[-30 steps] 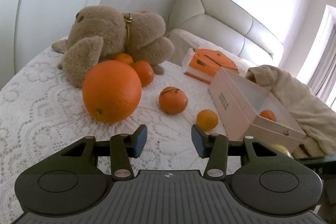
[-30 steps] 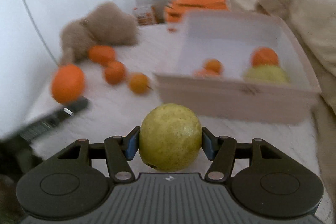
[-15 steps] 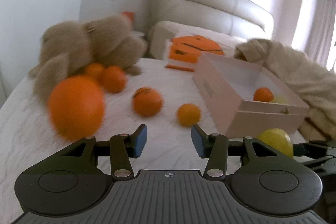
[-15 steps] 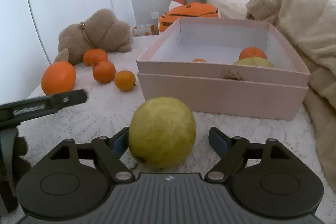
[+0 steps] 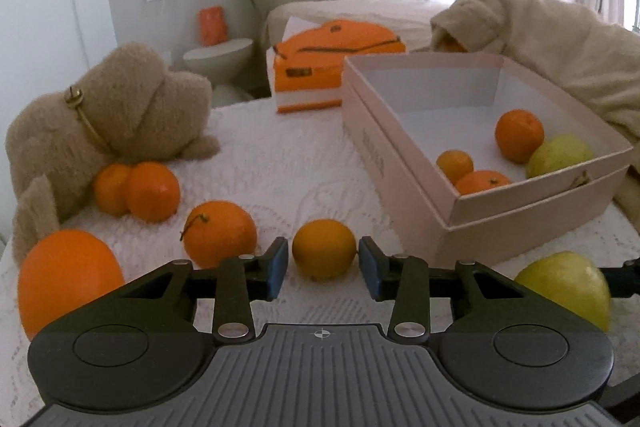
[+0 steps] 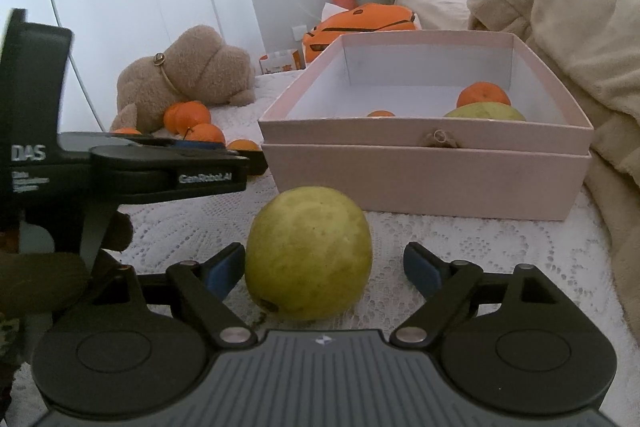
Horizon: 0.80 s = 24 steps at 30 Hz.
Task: Organize fruits
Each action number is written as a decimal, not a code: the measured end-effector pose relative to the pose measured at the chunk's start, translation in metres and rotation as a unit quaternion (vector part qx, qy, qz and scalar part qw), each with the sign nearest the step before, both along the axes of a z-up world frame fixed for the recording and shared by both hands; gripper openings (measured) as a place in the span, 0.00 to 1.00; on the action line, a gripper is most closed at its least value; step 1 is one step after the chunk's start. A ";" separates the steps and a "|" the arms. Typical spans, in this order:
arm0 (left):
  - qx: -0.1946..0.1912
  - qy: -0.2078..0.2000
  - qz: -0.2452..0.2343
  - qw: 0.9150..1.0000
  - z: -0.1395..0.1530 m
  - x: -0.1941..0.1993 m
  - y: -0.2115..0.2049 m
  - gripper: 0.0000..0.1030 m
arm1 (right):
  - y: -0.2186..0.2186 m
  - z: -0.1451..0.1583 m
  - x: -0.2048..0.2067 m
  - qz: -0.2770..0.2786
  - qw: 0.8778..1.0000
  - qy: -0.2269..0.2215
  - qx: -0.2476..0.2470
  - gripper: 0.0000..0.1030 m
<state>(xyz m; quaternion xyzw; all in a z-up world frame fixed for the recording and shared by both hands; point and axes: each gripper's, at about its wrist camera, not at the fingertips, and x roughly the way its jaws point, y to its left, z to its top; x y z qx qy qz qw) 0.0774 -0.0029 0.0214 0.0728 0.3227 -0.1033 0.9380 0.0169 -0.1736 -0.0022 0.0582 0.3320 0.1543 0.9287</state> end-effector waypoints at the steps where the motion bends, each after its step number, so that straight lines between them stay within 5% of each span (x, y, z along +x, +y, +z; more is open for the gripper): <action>1: -0.002 0.002 -0.001 1.000 0.000 0.000 0.001 0.39 | -0.001 0.000 0.000 0.001 1.000 0.000 0.002 0.85; 10: -0.080 0.020 0.002 0.997 0.015 -0.040 0.025 0.39 | -0.005 -0.002 0.001 0.002 1.000 0.003 0.024 0.87; 17: -0.149 0.076 -0.003 0.986 0.004 -0.073 0.047 0.38 | -0.005 -0.002 0.001 0.002 1.000 0.003 0.025 0.87; 24: -0.176 0.066 0.015 0.982 -0.001 -0.086 0.064 0.39 | -0.005 -0.002 0.001 0.002 1.000 0.003 0.025 0.88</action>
